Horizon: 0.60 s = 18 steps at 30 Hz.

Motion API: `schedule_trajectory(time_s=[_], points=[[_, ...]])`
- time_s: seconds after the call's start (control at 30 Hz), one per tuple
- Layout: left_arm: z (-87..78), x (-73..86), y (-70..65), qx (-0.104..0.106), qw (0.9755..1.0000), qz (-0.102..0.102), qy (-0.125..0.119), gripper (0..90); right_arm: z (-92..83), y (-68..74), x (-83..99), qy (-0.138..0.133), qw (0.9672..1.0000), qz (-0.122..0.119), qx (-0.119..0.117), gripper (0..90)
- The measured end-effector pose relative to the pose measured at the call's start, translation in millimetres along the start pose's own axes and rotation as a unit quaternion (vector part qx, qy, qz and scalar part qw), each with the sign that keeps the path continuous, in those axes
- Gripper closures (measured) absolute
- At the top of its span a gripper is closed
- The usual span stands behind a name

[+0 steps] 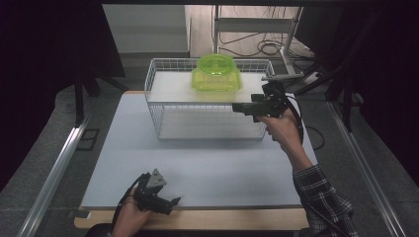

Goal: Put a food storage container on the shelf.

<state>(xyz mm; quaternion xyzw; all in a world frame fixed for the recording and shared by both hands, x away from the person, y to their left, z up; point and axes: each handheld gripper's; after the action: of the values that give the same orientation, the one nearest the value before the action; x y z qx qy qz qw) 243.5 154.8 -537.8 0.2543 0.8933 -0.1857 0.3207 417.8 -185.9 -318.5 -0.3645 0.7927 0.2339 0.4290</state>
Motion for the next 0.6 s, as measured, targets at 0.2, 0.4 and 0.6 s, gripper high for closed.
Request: schedule_trajectory(time_s=[0.2, 0.4, 0.6], points=[[-0.2, 0.0, 0.2, 0.0, 1.0, 0.001, 0.0, 1.7, 1.8, 5.7, 9.7, 0.007, 0.9999, -0.011, 0.007, 6.3], [-0.2, 0.0, 0.2, -0.001, 1.0, 0.001, 0.0, 1.7, 4.3, 13.1, 18.9, 0.012, 0.9996, -0.026, 0.008, 6.2], [0.0, 0.1, -0.1, -0.001, 1.0, 0.002, -0.001, 1.7, 5.9, 19.0, 27.8, 0.015, 0.9992, -0.035, 0.009, 6.2]])
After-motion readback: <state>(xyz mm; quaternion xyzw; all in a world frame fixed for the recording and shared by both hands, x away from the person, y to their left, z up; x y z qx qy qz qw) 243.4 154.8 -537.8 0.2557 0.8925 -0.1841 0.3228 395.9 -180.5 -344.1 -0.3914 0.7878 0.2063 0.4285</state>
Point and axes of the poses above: each handheld gripper's, and its own axes: z roughly forward along the jaws, x roughly out of its underside, y roughly to its left, and after that the axes turned 11 degrees about -z, right-handed
